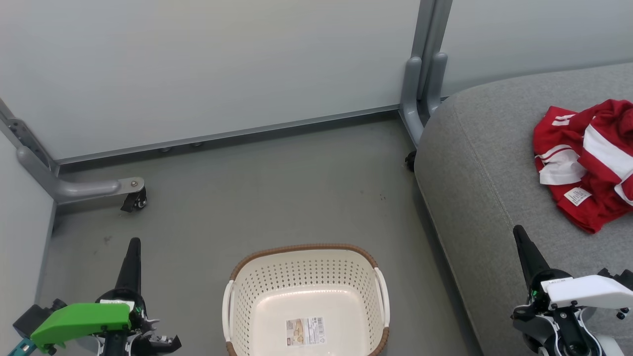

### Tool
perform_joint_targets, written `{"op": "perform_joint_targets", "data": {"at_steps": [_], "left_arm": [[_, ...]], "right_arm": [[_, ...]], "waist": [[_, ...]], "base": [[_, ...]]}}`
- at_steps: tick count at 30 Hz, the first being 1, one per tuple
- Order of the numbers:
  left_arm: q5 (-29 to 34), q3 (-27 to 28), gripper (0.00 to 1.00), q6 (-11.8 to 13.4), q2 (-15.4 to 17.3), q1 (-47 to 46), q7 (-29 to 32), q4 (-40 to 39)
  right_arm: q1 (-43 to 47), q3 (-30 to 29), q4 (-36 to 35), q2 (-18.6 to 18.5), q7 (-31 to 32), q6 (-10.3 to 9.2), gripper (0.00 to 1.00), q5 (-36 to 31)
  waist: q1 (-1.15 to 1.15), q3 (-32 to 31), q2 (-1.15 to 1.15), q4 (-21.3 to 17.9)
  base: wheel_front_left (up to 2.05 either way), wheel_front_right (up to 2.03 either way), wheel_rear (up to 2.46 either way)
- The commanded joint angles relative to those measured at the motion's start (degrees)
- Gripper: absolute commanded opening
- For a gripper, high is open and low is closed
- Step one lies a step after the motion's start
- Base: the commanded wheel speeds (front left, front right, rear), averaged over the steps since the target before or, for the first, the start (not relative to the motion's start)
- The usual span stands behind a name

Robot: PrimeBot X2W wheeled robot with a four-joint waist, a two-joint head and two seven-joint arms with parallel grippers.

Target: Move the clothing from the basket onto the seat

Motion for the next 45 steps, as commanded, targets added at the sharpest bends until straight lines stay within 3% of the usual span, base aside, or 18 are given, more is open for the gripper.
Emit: {"op": "perform_joint_targets", "data": {"at_steps": [1,20,45], "left_arm": [[-1.4,0.3,0.00,-0.3,0.3,-1.4,0.3,0.1],[-8.6,1.4,0.00,-0.8,0.0,-3.3,2.5,1.7],[-7.7,1.9,0.00,-0.8,-0.5,-3.2,3.0,1.7]], "right_arm": [[-0.9,-0.3,0.2,-0.2,0.4,0.01,0.00,1.3],[-2.2,-1.3,1.8,0.0,2.7,0.00,0.00,9.1],[-2.2,-1.9,1.8,0.4,3.2,0.00,0.00,8.2]], "waist": [[0.00,0.0,0.07,0.0],[0.00,0.6,0.09,0.1],[0.00,0.6,0.09,0.1]], "base": [[0.00,0.00,0.00],[0.00,0.00,0.00],[0.00,0.00,0.00]]}}
